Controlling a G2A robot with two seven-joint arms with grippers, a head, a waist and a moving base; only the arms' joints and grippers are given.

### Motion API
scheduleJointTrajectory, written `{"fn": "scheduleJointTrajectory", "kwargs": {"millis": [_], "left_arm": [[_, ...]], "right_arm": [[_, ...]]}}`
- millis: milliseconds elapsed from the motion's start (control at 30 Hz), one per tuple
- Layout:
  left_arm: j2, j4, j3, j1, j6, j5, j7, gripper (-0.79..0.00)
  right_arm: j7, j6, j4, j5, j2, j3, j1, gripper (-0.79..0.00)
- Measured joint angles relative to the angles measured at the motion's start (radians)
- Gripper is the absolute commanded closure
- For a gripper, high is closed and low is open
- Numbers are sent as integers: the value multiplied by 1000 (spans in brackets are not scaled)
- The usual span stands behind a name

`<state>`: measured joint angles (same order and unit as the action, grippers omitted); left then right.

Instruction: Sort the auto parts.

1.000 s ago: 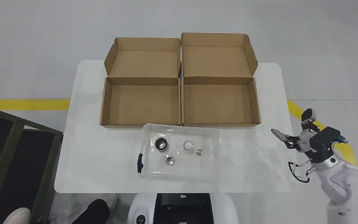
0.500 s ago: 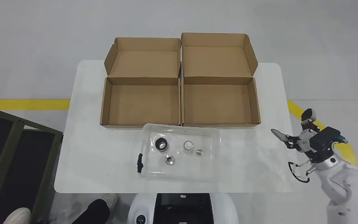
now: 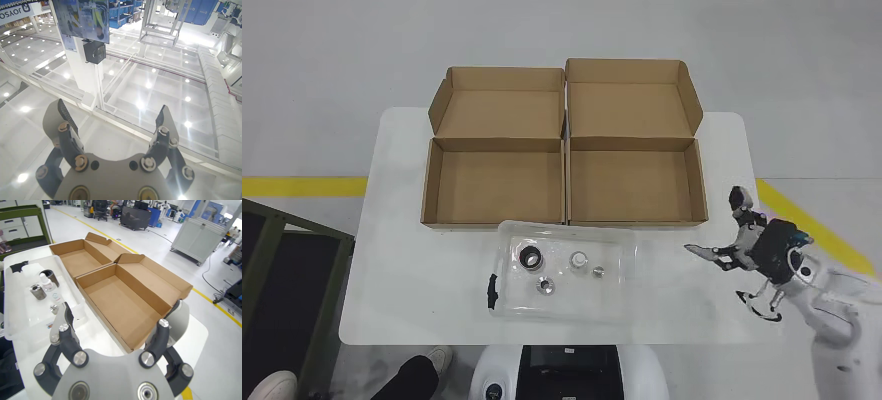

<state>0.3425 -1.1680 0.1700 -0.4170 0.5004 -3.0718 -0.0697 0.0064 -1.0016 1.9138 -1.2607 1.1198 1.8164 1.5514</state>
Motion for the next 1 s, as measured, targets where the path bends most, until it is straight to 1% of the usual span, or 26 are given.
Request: {"fn": "scheduleJointTrajectory", "kwargs": {"millis": [200,367,567,667,867,1000], "left_arm": [[0,0,0,0,0,0,0,-785],[0,0,0,0,0,0,0,-785],[0,0,0,0,0,0,0,-785],[0,0,0,0,0,0,0,-785],[0,0,0,0,0,0,0,-785],[0,0,0,0,0,0,0,-785]], "right_arm": [[155,-11,96,46,-16,-110,-24,-785],[279,-11,131,95,-36,-232,-67,-785],[389,-11,115,145,-51,-374,-155,-785],[441,-11,104,143,-56,-447,-203,-785],[499,-11,53,156,-60,-576,-290,-785],[523,-11,22,160,-60,-637,-332,-785]]}}
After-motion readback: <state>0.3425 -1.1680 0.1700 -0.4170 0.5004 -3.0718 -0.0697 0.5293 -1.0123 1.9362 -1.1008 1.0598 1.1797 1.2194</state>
